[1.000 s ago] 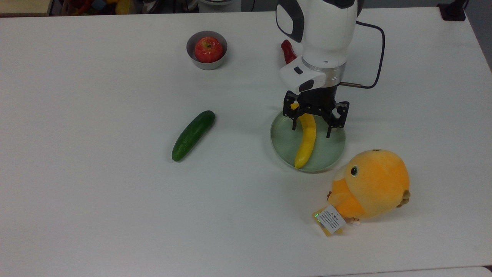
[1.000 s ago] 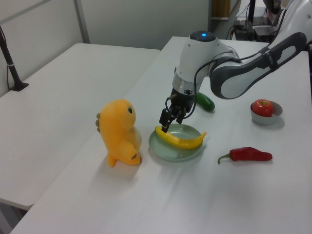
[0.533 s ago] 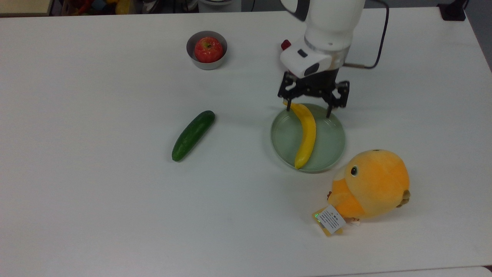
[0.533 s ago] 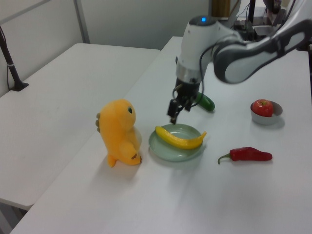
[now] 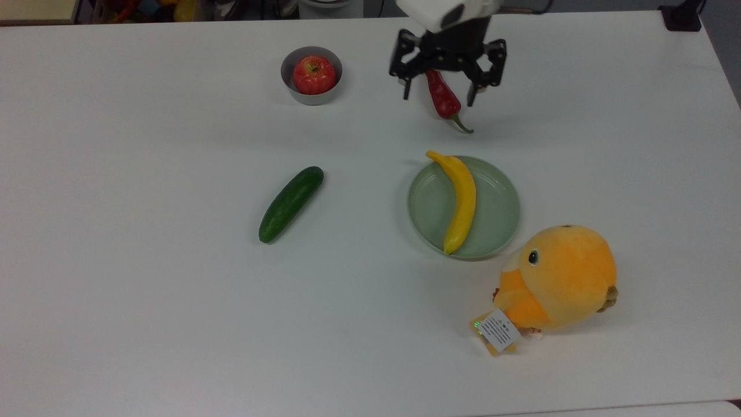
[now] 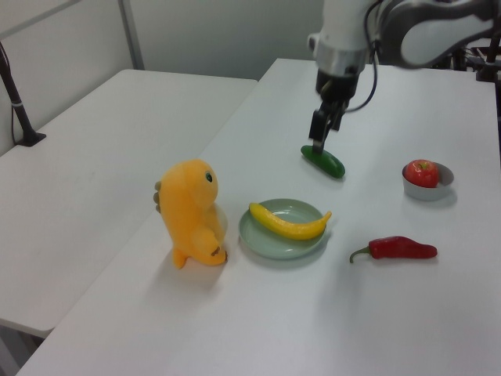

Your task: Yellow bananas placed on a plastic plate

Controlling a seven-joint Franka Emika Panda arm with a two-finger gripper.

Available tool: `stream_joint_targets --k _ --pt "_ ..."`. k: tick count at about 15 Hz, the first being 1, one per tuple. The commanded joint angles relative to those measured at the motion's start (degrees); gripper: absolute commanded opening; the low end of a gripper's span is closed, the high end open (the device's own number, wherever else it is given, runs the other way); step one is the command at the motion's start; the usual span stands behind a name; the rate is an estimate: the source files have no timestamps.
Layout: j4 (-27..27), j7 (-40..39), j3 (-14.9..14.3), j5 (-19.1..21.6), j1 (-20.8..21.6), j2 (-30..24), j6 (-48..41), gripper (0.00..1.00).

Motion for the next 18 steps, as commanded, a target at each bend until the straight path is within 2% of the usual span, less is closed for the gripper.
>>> stream_joint_targets --k 1,2,3,5,8,10,13,16,18 --pt "-4.33 -2.15 5.78 0.56 -9.49 -4.55 -0.76 1.0" --pt "-4.33 -2.15 8.77 0.56 -13.01 -5.25 -1.55 1.0" --pt "-4.33 -2.07 9.84 0.56 -14.53 -6.3 -2.77 1.0" --pt "-4.5 -2.24 9.85 1.0 -14.72 -8.85 -5.76 1.0" --pt "-4.24 -2.33 8.63 1.0 -15.16 -9.48 -6.83 1.0" --pt "-4.5 -6.16 7.75 1.26 -14.54 -10.53 -9.36 1.0" --pt "-4.15 -11.54 7.66 4.94 -15.33 -10.62 -9.99 1.0" --pt "-4.06 -11.73 7.66 5.3 -17.26 -11.93 -9.99 1.0" --pt "-4.24 -11.82 6.26 9.33 -17.53 -12.73 -9.47 1.0"
